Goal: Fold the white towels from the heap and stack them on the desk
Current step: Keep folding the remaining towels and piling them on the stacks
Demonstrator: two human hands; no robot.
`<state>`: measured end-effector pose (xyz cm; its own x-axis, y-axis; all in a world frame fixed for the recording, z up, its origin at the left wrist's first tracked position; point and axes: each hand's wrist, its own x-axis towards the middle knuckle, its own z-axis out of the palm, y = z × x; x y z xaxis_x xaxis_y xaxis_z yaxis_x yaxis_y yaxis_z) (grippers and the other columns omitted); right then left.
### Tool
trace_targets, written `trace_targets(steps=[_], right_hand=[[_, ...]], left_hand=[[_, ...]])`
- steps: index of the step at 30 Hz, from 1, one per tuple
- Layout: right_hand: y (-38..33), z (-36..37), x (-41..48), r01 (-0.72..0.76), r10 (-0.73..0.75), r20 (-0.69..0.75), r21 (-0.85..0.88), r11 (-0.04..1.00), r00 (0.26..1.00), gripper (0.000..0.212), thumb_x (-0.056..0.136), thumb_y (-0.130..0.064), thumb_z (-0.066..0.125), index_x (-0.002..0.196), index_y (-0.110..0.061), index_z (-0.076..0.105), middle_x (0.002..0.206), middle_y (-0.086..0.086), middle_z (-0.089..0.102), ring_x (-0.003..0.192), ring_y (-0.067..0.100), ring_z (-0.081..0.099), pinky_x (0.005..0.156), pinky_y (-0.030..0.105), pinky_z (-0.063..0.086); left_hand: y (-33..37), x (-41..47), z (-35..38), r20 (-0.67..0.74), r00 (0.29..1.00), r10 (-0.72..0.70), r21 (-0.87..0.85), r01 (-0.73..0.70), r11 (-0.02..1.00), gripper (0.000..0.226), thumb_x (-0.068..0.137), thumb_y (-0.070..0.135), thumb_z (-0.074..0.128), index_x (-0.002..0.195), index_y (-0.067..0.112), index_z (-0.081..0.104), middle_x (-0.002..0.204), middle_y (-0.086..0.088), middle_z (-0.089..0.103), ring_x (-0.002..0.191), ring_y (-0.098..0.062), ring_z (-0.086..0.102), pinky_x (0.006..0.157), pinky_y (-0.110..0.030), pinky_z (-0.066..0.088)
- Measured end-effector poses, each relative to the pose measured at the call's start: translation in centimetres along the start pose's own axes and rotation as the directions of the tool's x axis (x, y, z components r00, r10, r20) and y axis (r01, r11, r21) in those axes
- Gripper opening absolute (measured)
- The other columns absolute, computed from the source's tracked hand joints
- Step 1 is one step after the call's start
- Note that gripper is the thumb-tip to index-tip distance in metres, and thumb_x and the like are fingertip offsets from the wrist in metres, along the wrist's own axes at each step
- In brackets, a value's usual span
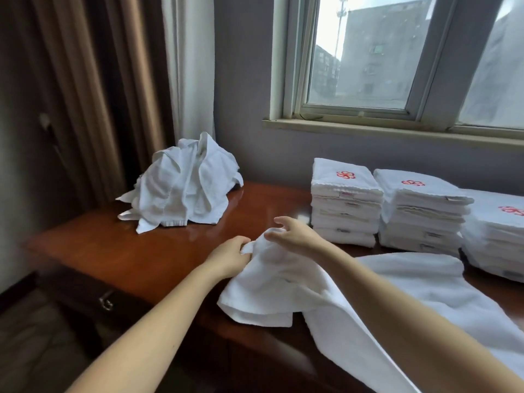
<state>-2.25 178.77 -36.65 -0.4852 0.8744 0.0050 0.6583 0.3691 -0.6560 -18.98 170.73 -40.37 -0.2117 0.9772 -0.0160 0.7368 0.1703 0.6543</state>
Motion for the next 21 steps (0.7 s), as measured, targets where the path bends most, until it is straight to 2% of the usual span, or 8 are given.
trace_targets(steps=[3, 6, 9, 12, 15, 17, 19, 21], right_hand=[[0.0, 0.1, 0.3, 0.019, -0.021, -0.059, -0.033, 0.999, 0.998, 0.032, 0.084, -0.032, 0.063, 0.116, -0.031, 0.066, 0.105, -0.009, 0.067, 0.081, 0.007, 0.061, 0.076, 0.026, 0.049], [0.5, -0.9, -0.1, 0.065, -0.069, -0.067, -0.062, 0.996, 0.995, 0.009, 0.082, -0.027, 0.064, 0.086, -0.032, 0.069, 0.070, -0.011, 0.062, 0.057, 0.002, 0.055, 0.055, 0.021, 0.045], [0.3, -2.8, -1.0, 0.087, -0.082, -0.097, 0.051, 0.995, 0.992, 0.005, 0.079, -0.021, 0.061, 0.081, -0.020, 0.065, 0.069, -0.005, 0.060, 0.058, 0.012, 0.053, 0.049, 0.022, 0.040], [-1.5, -5.5, -2.2, 0.206, -0.163, -0.195, 0.224, 0.953, 0.967, 0.030, 0.071, -0.034, 0.050, 0.074, -0.004, 0.056, 0.070, 0.003, 0.049, 0.064, 0.018, 0.045, 0.057, 0.028, 0.033], [-2.8, -7.9, -3.3, 0.270, -0.218, -0.183, 0.345, 0.899, 0.959, 0.043, 0.075, -0.043, 0.061, 0.114, -0.024, 0.066, 0.107, -0.010, 0.064, 0.097, 0.002, 0.060, 0.076, 0.021, 0.044], [-3.3, -9.2, -3.7, 0.335, -0.297, -0.163, 0.315, 0.888, 0.941, 0.041, 0.083, -0.036, 0.071, 0.123, -0.028, 0.064, 0.119, -0.009, 0.064, 0.111, 0.003, 0.058, 0.089, 0.022, 0.046], [-3.6, -10.2, -4.1, 0.391, -0.352, -0.201, 0.207, 0.897, 0.914, 0.027, 0.086, -0.029, 0.072, 0.107, -0.013, 0.068, 0.101, -0.006, 0.065, 0.094, 0.006, 0.059, 0.080, 0.027, 0.045], [-4.1, -11.1, -4.6, 0.423, -0.388, -0.263, 0.093, 0.901, 0.884, 0.036, 0.087, -0.030, 0.071, 0.085, 0.005, 0.060, 0.076, 0.005, 0.052, 0.072, 0.011, 0.048, 0.065, 0.032, 0.036]], left_hand=[[-0.3, 0.8, 0.2, -0.111, 0.994, -0.019, -0.098, 0.009, 0.995, 0.012, 0.088, 0.026, 0.061, 0.099, 0.021, 0.065, 0.095, 0.006, 0.070, 0.092, -0.017, 0.066, 0.087, -0.041, 0.054], [0.4, 1.6, -0.2, -0.202, 0.979, 0.012, -0.360, -0.086, 0.929, 0.012, 0.094, 0.010, 0.057, 0.104, 0.016, 0.061, 0.103, 0.000, 0.065, 0.100, -0.018, 0.062, 0.077, -0.020, 0.051], [2.8, 1.8, -1.4, -0.336, 0.937, 0.096, -0.466, -0.254, 0.848, 0.013, 0.098, 0.009, 0.053, 0.105, 0.020, 0.057, 0.109, 0.004, 0.060, 0.103, -0.009, 0.057, 0.076, -0.012, 0.045], [6.1, 1.5, -3.0, -0.456, 0.864, 0.213, -0.457, -0.433, 0.777, 0.014, 0.099, 0.011, 0.054, 0.103, 0.024, 0.058, 0.109, 0.007, 0.061, 0.102, -0.003, 0.058, 0.082, -0.008, 0.046], [9.3, 1.0, -4.7, -0.479, 0.807, 0.345, -0.422, -0.557, 0.716, 0.017, 0.097, 0.013, 0.058, 0.105, 0.029, 0.060, 0.110, 0.005, 0.065, 0.104, -0.006, 0.061, 0.088, -0.015, 0.049], [11.2, 0.7, -5.6, -0.476, 0.779, 0.408, -0.417, -0.608, 0.675, 0.020, 0.096, 0.012, 0.061, 0.104, 0.030, 0.061, 0.106, 0.007, 0.066, 0.101, -0.006, 0.062, 0.086, -0.018, 0.050], [12.7, 0.5, -6.3, -0.507, 0.737, 0.447, -0.389, -0.659, 0.644, 0.020, 0.094, 0.011, 0.063, 0.102, 0.029, 0.062, 0.097, 0.012, 0.066, 0.091, -0.001, 0.062, 0.080, -0.016, 0.049], [13.7, 0.3, -6.6, -0.545, 0.702, 0.460, -0.361, -0.691, 0.627, 0.018, 0.093, 0.012, 0.065, 0.103, 0.027, 0.062, 0.086, 0.017, 0.063, 0.080, 0.005, 0.059, 0.073, -0.011, 0.045]])
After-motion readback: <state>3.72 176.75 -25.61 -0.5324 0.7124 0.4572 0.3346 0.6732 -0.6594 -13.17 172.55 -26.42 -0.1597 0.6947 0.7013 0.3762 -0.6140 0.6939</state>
